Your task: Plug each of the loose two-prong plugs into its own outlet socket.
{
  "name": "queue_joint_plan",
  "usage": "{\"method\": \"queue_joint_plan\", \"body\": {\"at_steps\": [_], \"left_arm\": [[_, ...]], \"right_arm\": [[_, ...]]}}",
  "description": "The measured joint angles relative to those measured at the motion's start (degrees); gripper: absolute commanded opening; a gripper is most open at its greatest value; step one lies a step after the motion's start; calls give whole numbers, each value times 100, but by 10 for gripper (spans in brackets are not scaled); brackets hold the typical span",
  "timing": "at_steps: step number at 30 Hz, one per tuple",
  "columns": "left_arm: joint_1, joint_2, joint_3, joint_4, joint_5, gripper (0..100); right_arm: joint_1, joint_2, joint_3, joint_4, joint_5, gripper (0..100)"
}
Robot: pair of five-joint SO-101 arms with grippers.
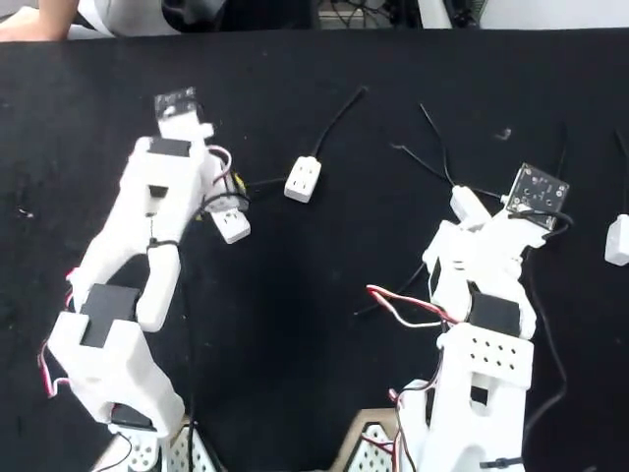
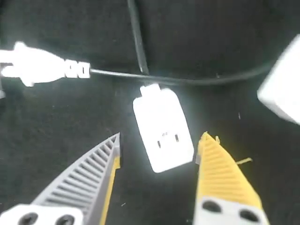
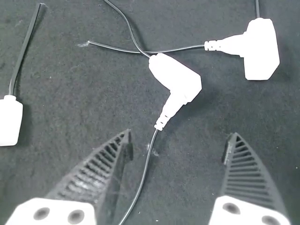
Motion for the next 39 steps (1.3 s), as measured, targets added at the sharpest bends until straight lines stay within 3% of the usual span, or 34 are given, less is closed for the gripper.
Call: {"method": "queue_joint_plan", "body": {"at_steps": [10, 13, 17, 24, 29, 33, 39], "left_arm": [[114, 492, 545, -1240, 492, 269], [114, 510, 545, -1204, 519, 195], [114, 343, 519, -563, 413, 18], [-97, -633, 281, 1134, -114, 29], [-229, -1881, 167, 2514, -1160, 30], [-220, -2681, 167, 3437, -2532, 30], [-273, -3051, 176, 3815, -4738, 30]], "right_arm": [[0, 0, 0, 0, 0, 300], [0, 0, 0, 0, 0, 300], [0, 0, 0, 0, 0, 300], [0, 0, 0, 0, 0, 300], [0, 0, 0, 0, 0, 300], [0, 0, 0, 0, 0, 300], [0, 0, 0, 0, 0, 300]]}}
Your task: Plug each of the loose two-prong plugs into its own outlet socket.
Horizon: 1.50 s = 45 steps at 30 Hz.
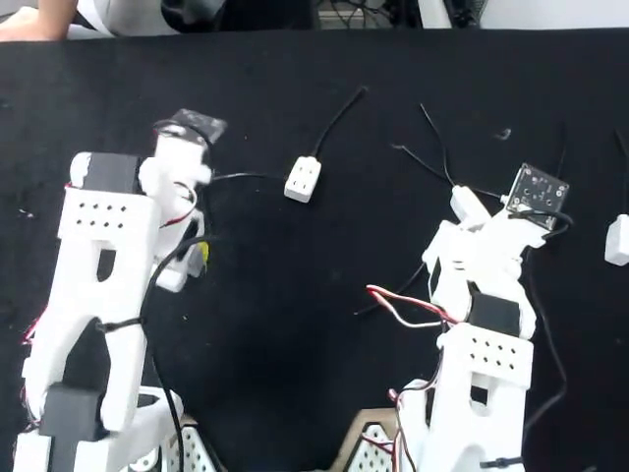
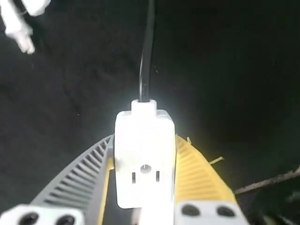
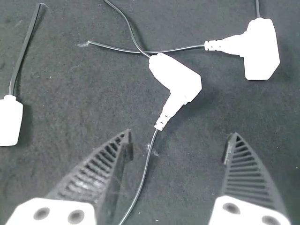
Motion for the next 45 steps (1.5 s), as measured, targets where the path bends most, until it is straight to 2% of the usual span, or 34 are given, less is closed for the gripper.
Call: {"method": "queue_joint_plan", "body": {"at_steps": [6, 8, 10, 14, 16, 20, 23, 27, 32, 36, 40, 45], "left_arm": [[-185, -9, 1196, 53, -3297, 30], [-185, -9, 1626, 53, -4176, 30], [-185, -9, 1881, 53, -4510, 30], [-26, -26, 2215, -105, -4624, 30], [44, -35, 2295, -440, -4387, 30], [334, -35, 2549, -1468, -3068, 32], [615, -35, 2875, -2268, -2259, 105], [624, -35, 2936, -2954, -1600, 239], [642, -35, 2936, -3543, -387, 238], [615, -35, 2927, -3552, 624, 237], [563, -35, 2585, -3209, 888, 237], [290, -35, 2479, -3235, 1468, 238]], "right_arm": [[0, 0, 0, 0, 0, 300], [0, 0, 0, 0, 0, 300], [0, 0, 0, 0, 0, 300], [0, 0, 0, 0, 0, 300], [0, 0, 0, 0, 0, 300], [0, 0, 0, 0, 0, 300], [0, 0, 0, 0, 0, 300], [0, 0, 0, 0, 0, 300], [0, 0, 0, 0, 0, 300], [0, 0, 0, 0, 0, 300], [0, 0, 0, 0, 0, 300], [0, 0, 0, 0, 0, 300]]}}
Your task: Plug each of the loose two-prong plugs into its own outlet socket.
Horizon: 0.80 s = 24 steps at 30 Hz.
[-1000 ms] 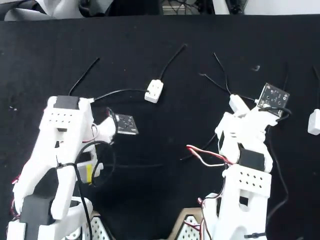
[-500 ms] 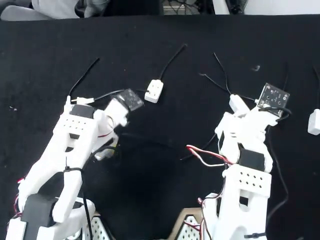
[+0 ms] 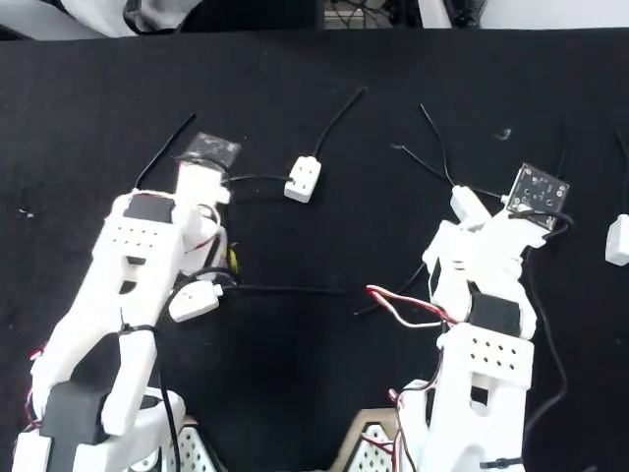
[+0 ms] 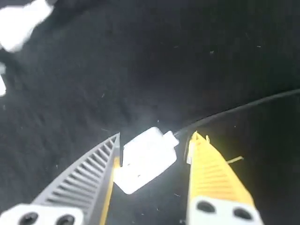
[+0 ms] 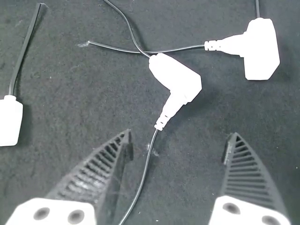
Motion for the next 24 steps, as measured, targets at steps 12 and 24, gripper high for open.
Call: {"method": "queue_joint_plan", "body": {"at_steps": [12, 24], "left_arm": [[826, -26, 70, 1292, 4000, 242], [457, 387, 1064, 53, 4826, 243]], "right_arm": [[0, 0, 0, 0, 0, 300], [0, 0, 0, 0, 0, 300]]}}
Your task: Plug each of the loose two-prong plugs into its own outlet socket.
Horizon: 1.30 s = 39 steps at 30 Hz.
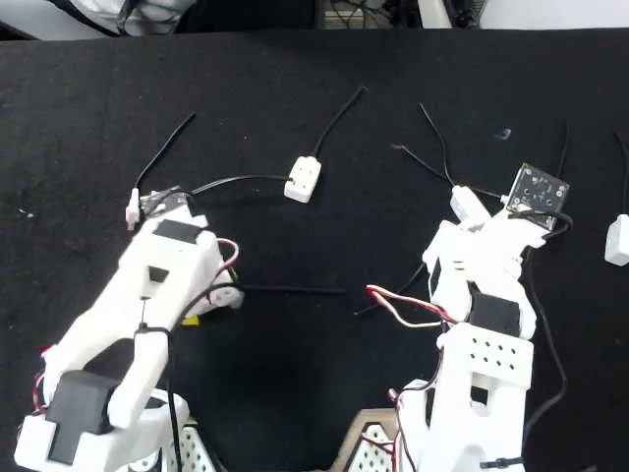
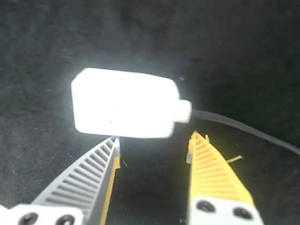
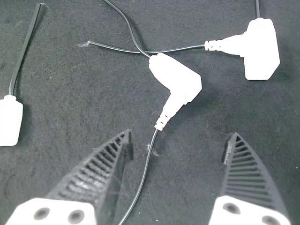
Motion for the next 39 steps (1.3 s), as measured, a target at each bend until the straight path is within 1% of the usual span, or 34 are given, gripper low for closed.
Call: {"method": "queue_joint_plan", "body": {"at_steps": [2, 4, 8, 11, 13, 17, 23, 25, 29, 35, 37, 39], "left_arm": [[-273, 70, -123, -141, 0, 243], [-633, 176, -316, -448, 0, 243], [-1319, 580, -501, -1398, 0, 241], [-1547, 993, -615, -2075, 0, 239], [-1565, 1204, -800, -2295, 0, 239], [-1547, 1284, -1222, -2400, 0, 238], [-1547, 1275, -1486, -2330, 44, 239], [-1371, 1187, -1486, -2189, 105, 243], [-905, 1204, -1486, -2189, 747, 241], [-862, 2127, -1521, -3121, 1327, 238], [-862, 2330, -1697, -3138, 1486, 238], [-862, 2470, -1960, -2954, 1662, 238]], "right_arm": [[0, 0, 0, 0, 0, 300], [0, 0, 0, 0, 0, 300], [0, 0, 0, 0, 0, 300], [0, 0, 0, 0, 0, 300], [0, 0, 0, 0, 0, 300], [0, 0, 0, 0, 0, 300], [0, 0, 0, 0, 0, 300], [0, 0, 0, 0, 0, 300], [0, 0, 0, 0, 0, 300], [0, 0, 0, 0, 0, 300], [0, 0, 0, 0, 0, 300], [0, 0, 0, 0, 0, 300]]}}
